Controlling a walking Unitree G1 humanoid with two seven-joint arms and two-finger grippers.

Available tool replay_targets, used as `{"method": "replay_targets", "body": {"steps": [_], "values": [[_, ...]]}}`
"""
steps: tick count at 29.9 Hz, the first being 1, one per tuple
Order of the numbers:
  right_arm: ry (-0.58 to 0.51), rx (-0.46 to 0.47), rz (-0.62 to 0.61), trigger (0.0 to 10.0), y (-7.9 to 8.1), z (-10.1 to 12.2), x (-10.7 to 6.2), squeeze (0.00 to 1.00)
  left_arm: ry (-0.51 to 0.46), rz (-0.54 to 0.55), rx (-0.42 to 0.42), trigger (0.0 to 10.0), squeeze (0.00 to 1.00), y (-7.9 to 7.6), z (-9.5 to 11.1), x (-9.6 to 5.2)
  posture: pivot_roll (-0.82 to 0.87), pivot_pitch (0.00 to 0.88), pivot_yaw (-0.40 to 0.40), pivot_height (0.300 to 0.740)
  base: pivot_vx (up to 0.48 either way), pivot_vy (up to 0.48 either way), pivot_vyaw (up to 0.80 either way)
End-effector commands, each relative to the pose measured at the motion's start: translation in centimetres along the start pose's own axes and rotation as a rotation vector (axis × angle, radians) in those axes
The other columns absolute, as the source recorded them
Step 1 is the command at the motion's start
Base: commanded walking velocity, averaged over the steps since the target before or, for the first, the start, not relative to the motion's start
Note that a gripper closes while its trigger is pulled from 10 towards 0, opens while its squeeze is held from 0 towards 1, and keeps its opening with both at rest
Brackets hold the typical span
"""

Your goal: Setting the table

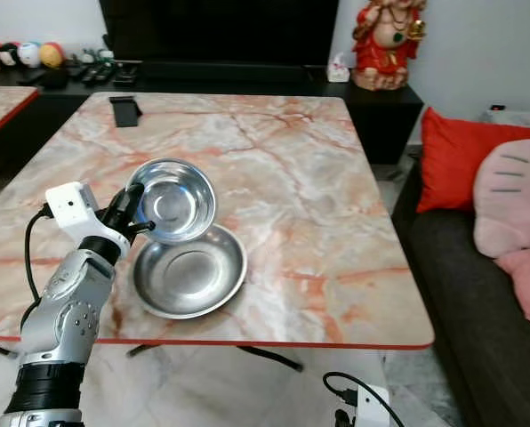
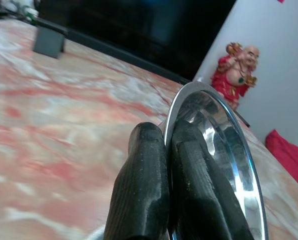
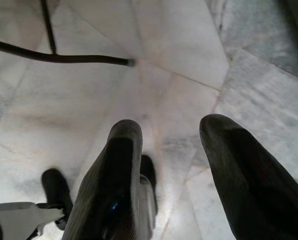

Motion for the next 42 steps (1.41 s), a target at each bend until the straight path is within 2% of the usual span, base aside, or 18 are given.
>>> {"method": "replay_targets", "body": {"steps": [1,13,16,19,22,29,31,35,42], "values": [[0.002,0.006,-0.004,10.0,-0.2,0.0,0.0,0.0,-0.022,-0.006,0.006,10.0,0.0,-0.3,0.7,0.2,0.0,0.0,-0.022,0.74,0.0,-0.48,0.0],[0.013,0.004,-0.003,10.0,-0.2,-0.2,-0.1,0.0,-0.018,0.012,0.021,10.0,0.0,0.6,0.9,0.4,0.0,0.0,-0.021,0.74,0.0,0.0,0.0],[0.024,0.004,-0.004,10.0,-0.2,-0.5,-0.1,0.0,0.043,0.006,0.013,10.0,0.0,0.9,0.4,0.7,0.0,0.0,-0.02,0.74,0.0,0.0,0.0],[0.034,0.004,-0.004,10.0,0.0,-0.7,-0.1,0.0,0.089,0.009,-0.017,10.0,0.0,1.2,-0.1,0.8,0.0,0.0,-0.019,0.74,0.0,0.0,0.0],[0.041,0.005,-0.003,10.0,0.2,-0.9,-0.1,0.0,0.109,0.033,-0.11,10.0,0.0,1.7,-0.2,0.9,0.0,0.0,-0.017,0.74,0.0,0.0,0.0],[0.054,0.002,0.001,10.0,0.7,-1.3,-0.1,0.0,0.19,0.033,-0.227,10.0,0.0,2.3,-0.8,1.0,0.0,0.0,-0.015,0.74,0.0,0.0,0.0],[0.056,0.001,0.001,10.0,0.8,-1.3,-0.1,0.0,0.2,0.024,-0.297,10.0,0.0,2.0,-0.9,1.1,0.0,0.0,-0.015,0.74,0.0,0.0,0.0],[0.058,0.0,0.001,10.0,0.8,-1.3,-0.1,0.0,0.232,-0.055,-0.303,10.0,0.0,0.9,-1.0,1.1,0.0,0.0,-0.014,0.74,0.0,0.0,0.0],[0.065,0.0,-0.003,10.0,0.5,-1.6,-0.2,0.0,0.297,-0.101,-0.281,10.0,0.0,0.0,-1.7,0.7,0.0,0.0,-0.012,0.74,0.0,0.0,0.0]]}}
Point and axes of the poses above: a point about 5 cm out from each wrist's last joint towards the gripper, its own x axis pointing out of the wrist towards the gripper, its own z axis along the axis of the wrist's last joint, y = z × x, the point moved 1 cm from there along x, pointing out of the wrist towards the gripper, and after that the axes turned 9 degrees about x, right-handed, at the moved point
